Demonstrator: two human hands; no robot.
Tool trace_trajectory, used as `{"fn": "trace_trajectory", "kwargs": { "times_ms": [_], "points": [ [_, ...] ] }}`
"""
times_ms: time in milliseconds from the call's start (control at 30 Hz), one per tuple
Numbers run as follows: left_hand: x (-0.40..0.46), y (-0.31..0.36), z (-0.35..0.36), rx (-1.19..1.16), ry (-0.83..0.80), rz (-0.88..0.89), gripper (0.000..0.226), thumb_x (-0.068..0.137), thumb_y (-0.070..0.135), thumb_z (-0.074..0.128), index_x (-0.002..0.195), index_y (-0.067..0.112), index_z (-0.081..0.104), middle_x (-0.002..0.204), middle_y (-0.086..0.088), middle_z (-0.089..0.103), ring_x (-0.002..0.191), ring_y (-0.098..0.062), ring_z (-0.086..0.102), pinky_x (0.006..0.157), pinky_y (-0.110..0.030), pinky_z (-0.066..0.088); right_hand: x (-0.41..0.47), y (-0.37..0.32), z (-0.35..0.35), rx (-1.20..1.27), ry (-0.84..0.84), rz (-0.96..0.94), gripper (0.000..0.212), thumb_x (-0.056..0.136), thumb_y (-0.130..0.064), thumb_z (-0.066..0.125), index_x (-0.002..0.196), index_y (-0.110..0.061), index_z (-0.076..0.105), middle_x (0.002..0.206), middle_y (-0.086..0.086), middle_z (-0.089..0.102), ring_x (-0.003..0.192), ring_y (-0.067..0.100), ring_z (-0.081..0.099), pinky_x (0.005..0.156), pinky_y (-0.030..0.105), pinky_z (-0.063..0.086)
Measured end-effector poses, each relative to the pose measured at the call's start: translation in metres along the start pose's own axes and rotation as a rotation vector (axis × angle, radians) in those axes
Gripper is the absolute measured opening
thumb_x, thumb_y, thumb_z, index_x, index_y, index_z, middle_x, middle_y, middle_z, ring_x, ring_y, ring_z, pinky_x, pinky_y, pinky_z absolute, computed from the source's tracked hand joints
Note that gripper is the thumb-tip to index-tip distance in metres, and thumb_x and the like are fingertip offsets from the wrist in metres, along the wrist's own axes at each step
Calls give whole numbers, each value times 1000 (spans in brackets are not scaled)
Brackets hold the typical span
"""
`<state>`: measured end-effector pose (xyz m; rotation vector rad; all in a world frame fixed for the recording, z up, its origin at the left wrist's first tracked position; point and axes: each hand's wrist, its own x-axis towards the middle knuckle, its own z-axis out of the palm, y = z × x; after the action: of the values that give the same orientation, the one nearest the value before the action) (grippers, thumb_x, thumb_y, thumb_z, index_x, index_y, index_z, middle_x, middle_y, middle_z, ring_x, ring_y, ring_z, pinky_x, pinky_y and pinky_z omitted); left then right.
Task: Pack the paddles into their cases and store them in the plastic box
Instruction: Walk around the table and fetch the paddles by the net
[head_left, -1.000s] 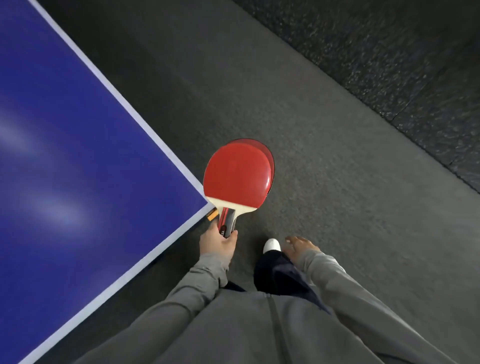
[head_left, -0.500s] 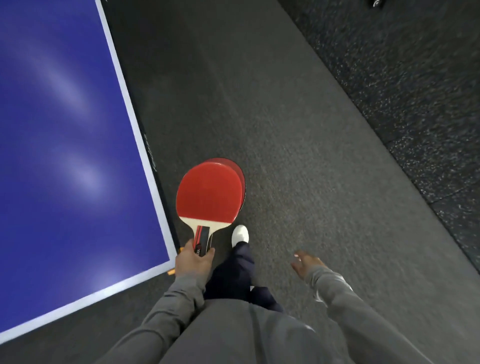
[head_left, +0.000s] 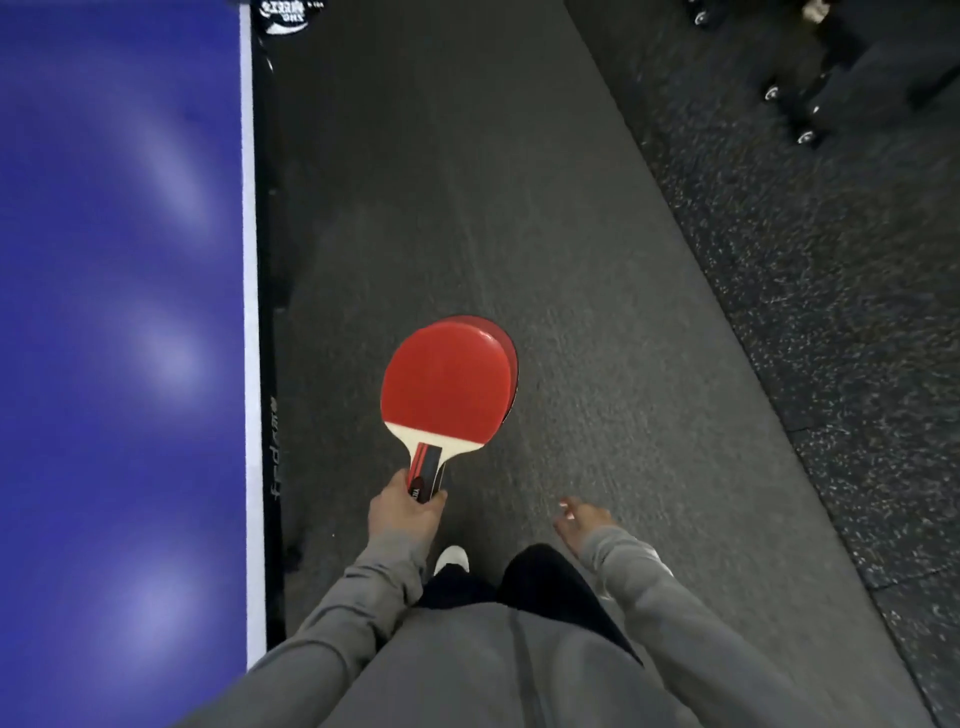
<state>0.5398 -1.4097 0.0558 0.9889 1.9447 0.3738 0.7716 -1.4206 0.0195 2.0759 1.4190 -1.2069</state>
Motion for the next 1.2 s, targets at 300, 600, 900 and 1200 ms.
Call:
{"fn": "trace_trajectory", "kwargs": {
  "times_ms": [300,600,900,1200],
  "points": [
    [92,97,5,-79,190,-116,23,79,21,66,99,10,61,83,-9,63,92,-32,61,80,-33,48,125,-59,-126,-42,8,-217,39,93,-34,47,129,-20,47,132,7,53,119,25,52,99,28,39],
    [175,226,26,-179,321,-176,16,78,22,68,89,20,57,73,-1,58,81,-30,58,70,-29,39,230,-79,-292,-164,71,-313,40,95,-32,45,132,-18,47,136,8,49,122,25,50,103,30,39],
    [283,320,31,-209,300,-149,19,77,22,68,83,29,51,68,11,56,72,-20,55,68,-26,40,330,-124,-393,-235,100,-355,36,95,-28,46,127,-13,51,133,9,50,121,22,51,100,26,37],
    [455,438,-1,-217,252,-178,18,78,24,68,86,23,52,71,2,56,86,-30,61,70,-27,41,443,-214,-533,-363,116,-289,37,96,-30,41,130,-16,48,141,7,44,128,24,45,104,28,36]
  ]
}}
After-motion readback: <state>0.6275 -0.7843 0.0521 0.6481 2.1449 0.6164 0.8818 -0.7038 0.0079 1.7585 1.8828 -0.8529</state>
